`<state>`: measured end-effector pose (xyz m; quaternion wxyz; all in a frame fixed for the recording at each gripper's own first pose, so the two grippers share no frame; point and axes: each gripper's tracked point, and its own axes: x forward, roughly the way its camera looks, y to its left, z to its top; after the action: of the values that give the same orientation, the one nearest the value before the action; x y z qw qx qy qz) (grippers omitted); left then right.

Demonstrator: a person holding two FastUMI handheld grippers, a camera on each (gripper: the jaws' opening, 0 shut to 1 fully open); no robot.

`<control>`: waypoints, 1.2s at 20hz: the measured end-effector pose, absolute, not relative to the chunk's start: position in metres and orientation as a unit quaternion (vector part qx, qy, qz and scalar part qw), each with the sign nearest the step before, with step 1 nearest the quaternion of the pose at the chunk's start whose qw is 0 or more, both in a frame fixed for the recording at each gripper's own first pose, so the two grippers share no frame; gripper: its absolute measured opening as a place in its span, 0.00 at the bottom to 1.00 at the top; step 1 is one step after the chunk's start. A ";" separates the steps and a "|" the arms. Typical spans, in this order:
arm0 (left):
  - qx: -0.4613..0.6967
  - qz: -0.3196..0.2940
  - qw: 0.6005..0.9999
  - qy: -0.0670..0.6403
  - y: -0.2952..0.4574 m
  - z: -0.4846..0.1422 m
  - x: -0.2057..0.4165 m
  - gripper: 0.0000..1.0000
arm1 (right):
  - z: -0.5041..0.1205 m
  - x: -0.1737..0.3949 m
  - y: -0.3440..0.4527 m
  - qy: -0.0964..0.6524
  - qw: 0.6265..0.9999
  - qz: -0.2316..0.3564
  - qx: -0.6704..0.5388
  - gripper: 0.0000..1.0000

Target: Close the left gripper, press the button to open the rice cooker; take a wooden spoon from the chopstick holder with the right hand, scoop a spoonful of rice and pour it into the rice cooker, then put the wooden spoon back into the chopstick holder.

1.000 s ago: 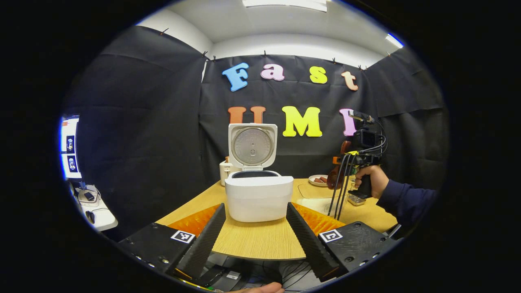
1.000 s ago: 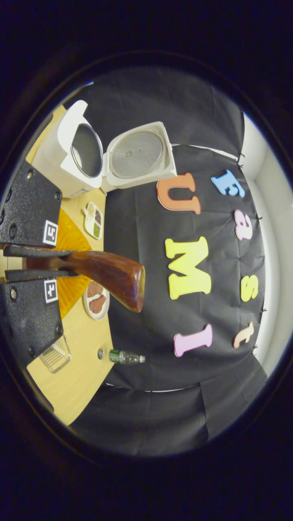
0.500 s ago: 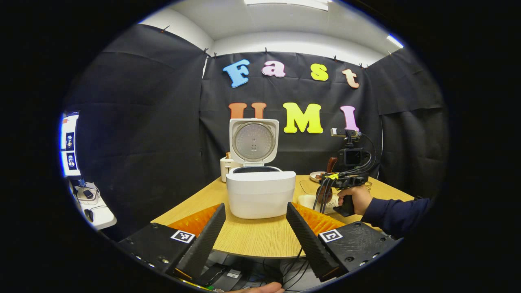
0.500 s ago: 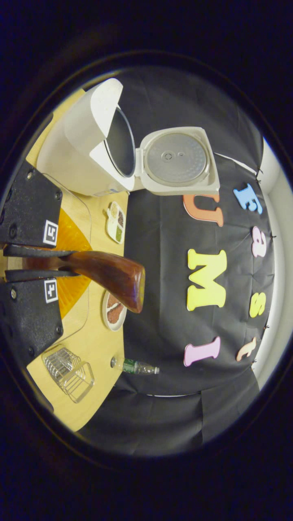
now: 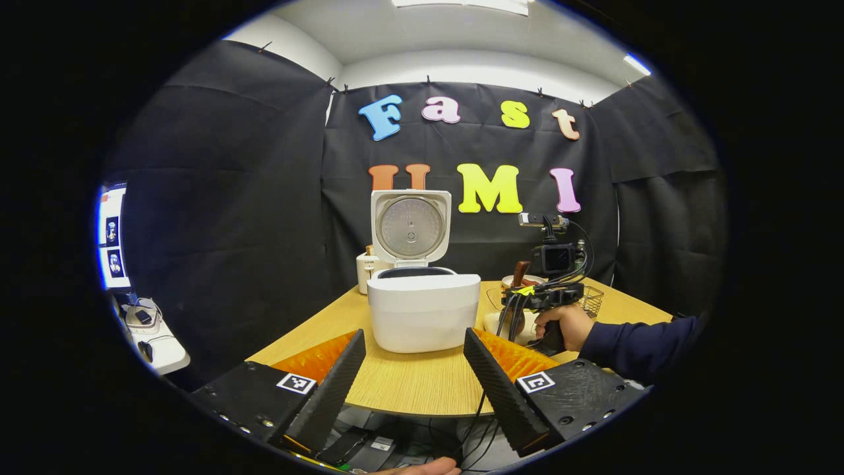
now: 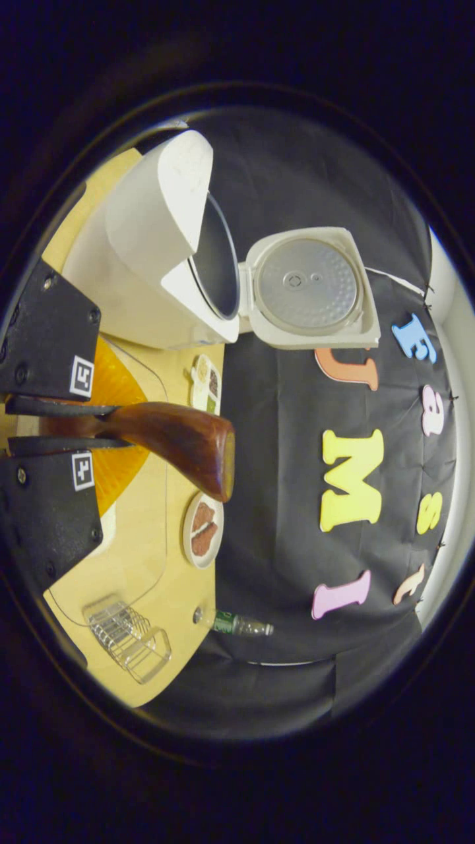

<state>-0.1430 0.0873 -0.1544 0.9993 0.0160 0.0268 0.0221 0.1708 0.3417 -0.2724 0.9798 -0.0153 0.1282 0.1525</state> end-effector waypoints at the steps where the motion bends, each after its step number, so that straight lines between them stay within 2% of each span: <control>1: 0.015 0.021 0.999 0.027 0.087 -0.154 -0.143 0.95 | -0.273 0.170 0.344 0.135 0.978 0.160 -0.005 0.17; 7: 0.010 0.018 0.999 0.030 0.087 -0.158 -0.143 0.95 | -0.278 0.176 0.338 0.198 0.957 0.181 0.114 0.17; 12: 0.010 0.013 0.999 0.034 0.083 -0.160 -0.142 0.95 | -0.283 0.188 0.319 0.255 0.916 0.165 0.262 0.17; 16: 0.012 0.015 0.999 0.039 0.081 -0.161 -0.140 0.95 | -0.266 0.186 0.309 0.258 0.885 0.188 0.339 0.17; 24: 0.015 0.010 0.999 0.038 0.073 -0.158 -0.141 0.95 | -0.252 0.194 0.262 0.257 0.785 0.192 0.530 0.17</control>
<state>-0.1408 0.0732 -0.1581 0.9991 0.0148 0.0375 0.0099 0.1937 0.2621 -0.2520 0.7851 0.5301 0.2565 0.1920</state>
